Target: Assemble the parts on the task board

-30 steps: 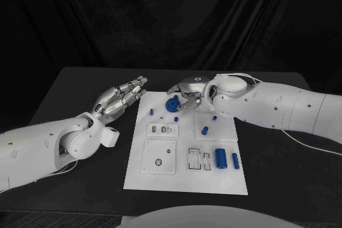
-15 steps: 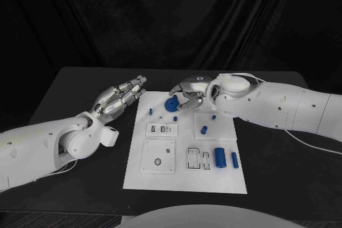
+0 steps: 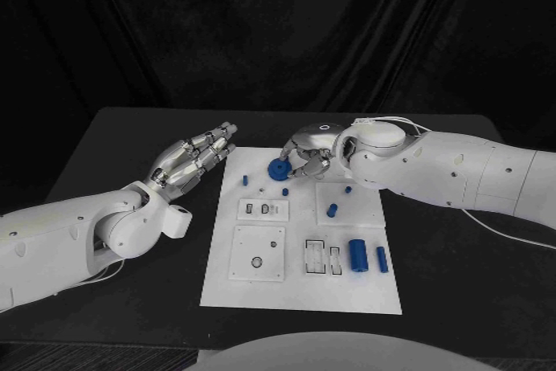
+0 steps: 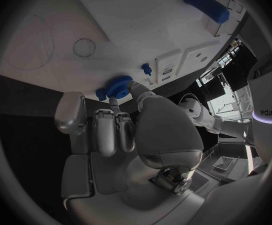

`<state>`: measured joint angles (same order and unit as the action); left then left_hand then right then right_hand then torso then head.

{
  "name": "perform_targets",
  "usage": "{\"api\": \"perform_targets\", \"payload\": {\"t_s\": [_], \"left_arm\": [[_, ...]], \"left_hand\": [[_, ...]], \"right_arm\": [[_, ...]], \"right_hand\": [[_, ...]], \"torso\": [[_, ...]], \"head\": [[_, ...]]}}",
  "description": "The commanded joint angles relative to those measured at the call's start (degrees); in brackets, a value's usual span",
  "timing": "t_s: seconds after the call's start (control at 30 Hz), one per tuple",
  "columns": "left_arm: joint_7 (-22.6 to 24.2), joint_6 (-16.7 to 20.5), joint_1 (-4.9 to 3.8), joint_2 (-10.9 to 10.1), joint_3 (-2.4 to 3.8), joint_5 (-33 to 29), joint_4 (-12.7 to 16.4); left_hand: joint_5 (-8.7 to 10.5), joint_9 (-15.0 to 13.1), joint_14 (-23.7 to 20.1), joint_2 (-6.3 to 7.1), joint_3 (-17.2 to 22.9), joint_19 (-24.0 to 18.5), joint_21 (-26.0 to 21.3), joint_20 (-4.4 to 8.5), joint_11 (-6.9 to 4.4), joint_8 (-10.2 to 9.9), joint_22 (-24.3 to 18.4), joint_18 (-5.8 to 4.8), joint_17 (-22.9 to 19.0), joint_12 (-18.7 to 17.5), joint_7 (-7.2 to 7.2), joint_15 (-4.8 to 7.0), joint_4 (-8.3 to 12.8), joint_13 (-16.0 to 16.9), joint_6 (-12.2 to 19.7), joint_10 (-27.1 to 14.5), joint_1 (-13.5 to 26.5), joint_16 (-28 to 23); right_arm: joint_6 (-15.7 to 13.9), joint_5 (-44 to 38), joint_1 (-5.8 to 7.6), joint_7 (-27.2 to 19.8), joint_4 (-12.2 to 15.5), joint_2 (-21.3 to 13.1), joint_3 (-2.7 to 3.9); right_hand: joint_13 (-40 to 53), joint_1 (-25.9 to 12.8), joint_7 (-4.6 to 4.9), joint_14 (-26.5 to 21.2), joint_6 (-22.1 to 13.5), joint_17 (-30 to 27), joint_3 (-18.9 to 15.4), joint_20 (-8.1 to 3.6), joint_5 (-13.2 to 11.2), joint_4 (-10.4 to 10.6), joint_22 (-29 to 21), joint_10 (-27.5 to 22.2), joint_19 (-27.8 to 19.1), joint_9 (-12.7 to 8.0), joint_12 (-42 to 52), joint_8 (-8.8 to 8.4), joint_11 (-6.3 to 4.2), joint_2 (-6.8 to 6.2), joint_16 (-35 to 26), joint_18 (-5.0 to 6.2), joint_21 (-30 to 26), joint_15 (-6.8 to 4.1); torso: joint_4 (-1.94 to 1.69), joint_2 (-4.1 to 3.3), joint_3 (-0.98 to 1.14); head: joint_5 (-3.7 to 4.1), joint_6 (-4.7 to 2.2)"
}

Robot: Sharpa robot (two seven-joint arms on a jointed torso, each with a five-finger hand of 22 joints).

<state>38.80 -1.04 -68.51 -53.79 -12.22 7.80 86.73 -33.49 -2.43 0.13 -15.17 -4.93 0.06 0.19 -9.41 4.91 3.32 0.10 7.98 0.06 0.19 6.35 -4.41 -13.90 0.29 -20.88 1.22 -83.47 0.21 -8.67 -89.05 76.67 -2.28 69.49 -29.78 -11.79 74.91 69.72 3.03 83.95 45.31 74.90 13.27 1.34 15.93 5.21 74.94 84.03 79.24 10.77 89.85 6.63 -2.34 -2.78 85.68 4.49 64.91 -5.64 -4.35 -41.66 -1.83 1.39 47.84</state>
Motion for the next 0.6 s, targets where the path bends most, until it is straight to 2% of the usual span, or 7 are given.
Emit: {"api": "perform_targets", "payload": {"t_s": [0.03, 0.23, 0.33, 0.37, 0.6], "left_arm": [[8.91, -0.67, -0.02, 0.05, 0.05, -0.26, 0.13], [8.85, -0.68, -0.02, -0.06, 0.05, -0.26, 0.17], [8.83, -0.69, -0.02, -0.1, 0.05, -0.26, 0.16], [8.82, -0.7, -0.02, -0.12, 0.05, -0.26, 0.15], [8.76, -0.78, -0.01, -0.31, 0.05, -0.26, 0.14]], "left_hand": [[-0.11, -0.07, -0.13, -0.15, 0.28, 0.02, -0.13, -0.26, 0.42, 0.18, -0.04, 0.92, -0.06, 0.17, 0.39, -0.37, -0.11, 0.09, 0.0, -0.04, -0.35, -0.21], [-0.11, -0.07, -0.13, -0.15, 0.28, 0.02, -0.13, -0.26, 0.42, 0.18, -0.04, 0.92, -0.06, 0.17, 0.39, -0.37, -0.11, 0.09, 0.0, -0.04, -0.35, -0.21], [-0.12, -0.08, -0.13, -0.15, 0.38, 0.02, -0.12, -0.29, 0.44, 0.2, -0.04, 0.93, -0.06, 0.18, 0.41, -0.39, -0.08, 0.1, -0.08, 0.0, -0.35, -0.21], [-0.12, -0.08, -0.13, -0.15, 0.38, 0.02, -0.12, -0.29, 0.44, 0.2, -0.04, 0.93, -0.06, 0.18, 0.41, -0.39, -0.08, 0.1, -0.08, 0.0, -0.35, -0.21], [-0.12, -0.08, -0.13, -0.15, 0.38, 0.02, -0.12, -0.29, 0.44, 0.2, -0.04, 0.93, -0.06, 0.18, 0.41, -0.39, -0.08, 0.1, -0.08, 0.0, -0.35, -0.21]], "right_arm": [[1.71, -0.35, -0.14, 0.59, 0.11, -0.08, -0.07], [1.23, -0.35, -0.17, 0.7, 0.21, -0.5, -0.07], [0.93, -0.35, -0.18, 0.75, 0.23, -0.76, -0.07], [0.69, -0.35, -0.18, 0.76, 0.27, -0.96, -0.07], [-0.91, -0.35, -0.18, 0.78, 0.91, -2.59, -0.07]], "right_hand": [[15.09, -0.04, 0.02, 4.97, 1.07, 11.55, -0.14, 0.04, 0.24, 0.36, 4.49, 5.97, 0.28, 0.02, 0.15, 0.4, 0.47, 0.61, 0.44, 0.76, 0.21, 0.55], [15.09, -0.1, 0.7, 5.18, 5.42, 12.15, -0.22, 0.32, 0.33, 0.47, 5.21, 5.97, 0.87, 0.59, 0.15, 1.66, 0.97, 0.69, 1.1, 0.55, 1.12, 0.9], [15.09, 0.09, 1.06, 5.24, 8.16, 12.33, -0.43, 0.53, 0.31, 0.24, 5.51, 5.97, 1.04, 1.72, 0.15, 2.95, 1.27, 0.74, 1.3, 0.5, 1.31, 1.15], [15.09, 0.26, 1.01, 5.25, 9.2, 12.35, -0.67, 0.6, 0.28, 0.01, 5.66, 5.97, 1.08, 2.65, 0.15, 3.78, 1.25, 0.8, 1.32, 0.51, 1.31, 1.19], [15.09, 0.44, 0.73, 5.26, 10.09, 12.39, -1.66, 0.51, -0.17, -0.48, 5.99, 5.97, 1.19, 5.96, 0.15, 6.09, 1.05, 1.0, 1.35, 0.51, 1.24, 1.03]], "torso": [[0.05, 0.02, -0.09], [0.22, 0.08, -0.11], [0.24, 0.08, -0.08], [0.21, 0.08, -0.06], [0.15, 0.12, -0.02]], "head": [[-0.1, 0.08], [-0.38, 0.04], [-0.42, 0.05], [-0.41, 0.04], [-0.33, -0.09]]}}
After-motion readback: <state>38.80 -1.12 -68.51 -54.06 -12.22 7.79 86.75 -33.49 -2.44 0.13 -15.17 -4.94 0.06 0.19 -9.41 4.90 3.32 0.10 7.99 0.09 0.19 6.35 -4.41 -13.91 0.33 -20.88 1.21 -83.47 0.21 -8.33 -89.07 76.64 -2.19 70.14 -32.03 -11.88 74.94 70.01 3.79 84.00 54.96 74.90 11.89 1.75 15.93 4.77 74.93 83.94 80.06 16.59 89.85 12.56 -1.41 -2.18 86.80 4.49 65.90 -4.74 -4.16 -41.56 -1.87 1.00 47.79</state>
